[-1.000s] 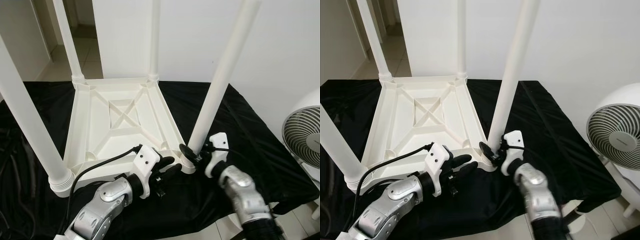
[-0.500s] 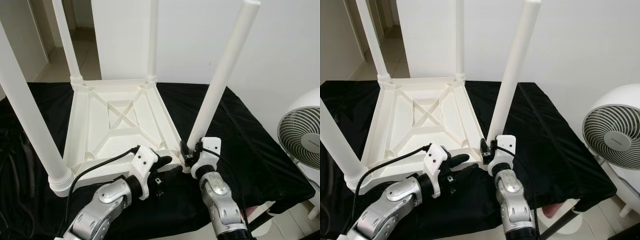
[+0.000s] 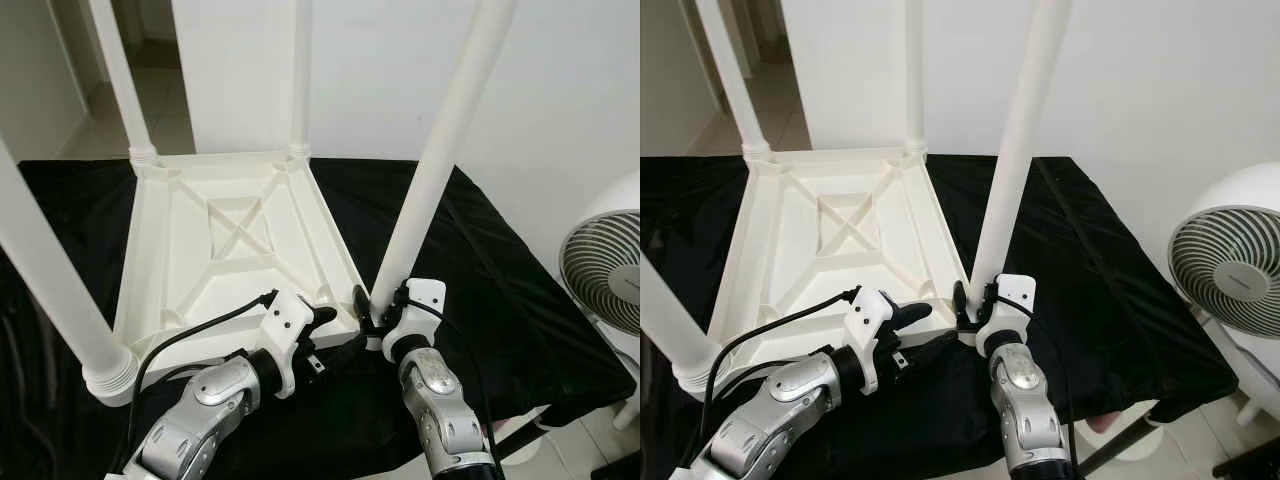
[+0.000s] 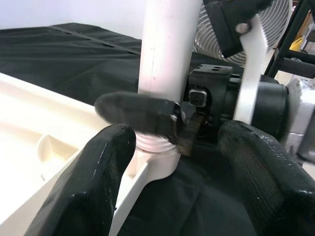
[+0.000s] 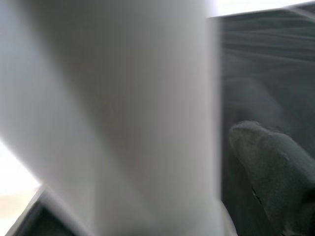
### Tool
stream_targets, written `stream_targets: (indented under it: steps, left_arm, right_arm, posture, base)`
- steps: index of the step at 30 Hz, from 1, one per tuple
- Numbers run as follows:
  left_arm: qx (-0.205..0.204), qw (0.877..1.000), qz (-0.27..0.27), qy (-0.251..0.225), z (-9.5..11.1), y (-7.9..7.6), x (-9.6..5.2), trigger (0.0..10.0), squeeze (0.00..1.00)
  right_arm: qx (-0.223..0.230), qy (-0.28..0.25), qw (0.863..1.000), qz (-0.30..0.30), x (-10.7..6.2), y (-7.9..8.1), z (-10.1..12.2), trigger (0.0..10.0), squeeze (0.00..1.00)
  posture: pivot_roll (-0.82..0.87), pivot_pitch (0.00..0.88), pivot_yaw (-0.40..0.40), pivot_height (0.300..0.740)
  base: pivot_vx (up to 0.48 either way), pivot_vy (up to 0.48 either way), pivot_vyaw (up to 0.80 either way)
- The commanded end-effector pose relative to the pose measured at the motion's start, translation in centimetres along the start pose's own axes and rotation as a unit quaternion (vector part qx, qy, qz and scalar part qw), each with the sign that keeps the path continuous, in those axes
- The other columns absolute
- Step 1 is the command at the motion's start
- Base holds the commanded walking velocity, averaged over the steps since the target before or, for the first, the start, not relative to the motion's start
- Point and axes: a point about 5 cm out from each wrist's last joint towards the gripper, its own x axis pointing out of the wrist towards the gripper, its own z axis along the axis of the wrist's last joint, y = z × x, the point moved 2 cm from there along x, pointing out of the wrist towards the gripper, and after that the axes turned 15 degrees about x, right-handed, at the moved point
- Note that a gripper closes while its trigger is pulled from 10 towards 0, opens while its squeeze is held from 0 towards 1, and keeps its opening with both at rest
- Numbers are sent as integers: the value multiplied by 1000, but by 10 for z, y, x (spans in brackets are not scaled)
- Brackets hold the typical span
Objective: Building children table
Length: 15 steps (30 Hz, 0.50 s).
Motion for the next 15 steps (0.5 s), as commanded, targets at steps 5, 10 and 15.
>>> stream_targets:
  steps: [5,10,15]
  left_arm:
    - [-4,999,-32,-4,-2,-4,0,8863,0]
    - [-9,999,-32,-7,-1,-3,0,2353,0]
    - [4,999,-42,5,-3,-5,0,10000,0]
  right_arm:
    - [-70,44,985,155,1,-11,25,10000,0]
    - [-85,56,980,172,1,-17,28,10000,0]
    - [-143,126,950,246,-4,-30,23,10000,0]
  posture:
    - [-18,18,-20,740]
    - [-20,18,-18,740]
    - [-14,16,-18,740]
  base:
    - [0,0,0]
    - [0,0,0]
    - [0,0,0]
